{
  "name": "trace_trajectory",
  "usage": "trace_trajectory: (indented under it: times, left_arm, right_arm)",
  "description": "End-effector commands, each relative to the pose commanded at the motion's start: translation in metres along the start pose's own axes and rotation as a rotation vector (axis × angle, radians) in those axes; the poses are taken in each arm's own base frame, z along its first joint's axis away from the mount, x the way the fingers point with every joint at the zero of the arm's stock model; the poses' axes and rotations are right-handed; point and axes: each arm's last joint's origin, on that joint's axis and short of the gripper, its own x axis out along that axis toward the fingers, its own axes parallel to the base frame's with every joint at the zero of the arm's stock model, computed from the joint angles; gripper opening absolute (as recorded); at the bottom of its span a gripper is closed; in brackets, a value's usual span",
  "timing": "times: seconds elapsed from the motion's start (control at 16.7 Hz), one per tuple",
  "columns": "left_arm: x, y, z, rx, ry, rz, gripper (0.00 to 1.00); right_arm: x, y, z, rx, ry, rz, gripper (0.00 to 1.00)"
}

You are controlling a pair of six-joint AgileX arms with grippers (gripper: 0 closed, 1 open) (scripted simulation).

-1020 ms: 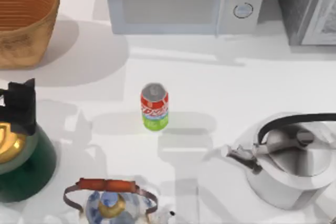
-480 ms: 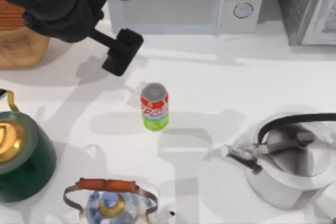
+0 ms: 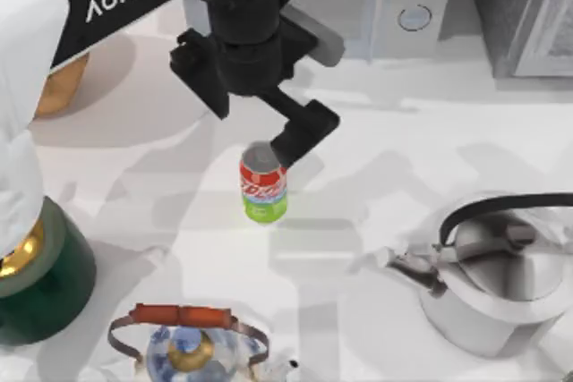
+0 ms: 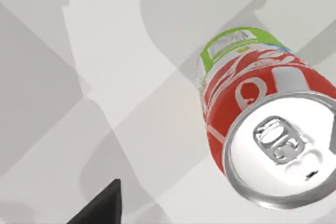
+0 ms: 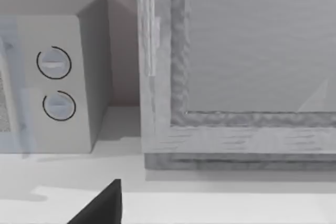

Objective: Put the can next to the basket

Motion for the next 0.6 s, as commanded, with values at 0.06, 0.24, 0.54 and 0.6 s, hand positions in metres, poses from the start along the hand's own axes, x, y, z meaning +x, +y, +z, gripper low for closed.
trace_trajectory:
  times: [0.06,0.24,0.54,0.6]
  left_arm:
    - [0.005,-0.002,0.004,0.009,0.018,-0.004,1.00]
    - [0.008,-0.004,0.006,0.015,0.030,-0.006,1.00]
    - [0.013,-0.003,0.006,0.013,0.030,-0.006,1.00]
    - [0.019,-0.003,0.006,0.016,0.030,-0.006,1.00]
  right_arm:
    - [0.000,0.000,0.000,0.000,0.000,0.000,1.00]
    - [0.000,0.000,0.000,0.000,0.000,0.000,1.00]
    - [0.000,0.000,0.000,0.000,0.000,0.000,1.00]
    - [0.000,0.000,0.000,0.000,0.000,0.000,1.00]
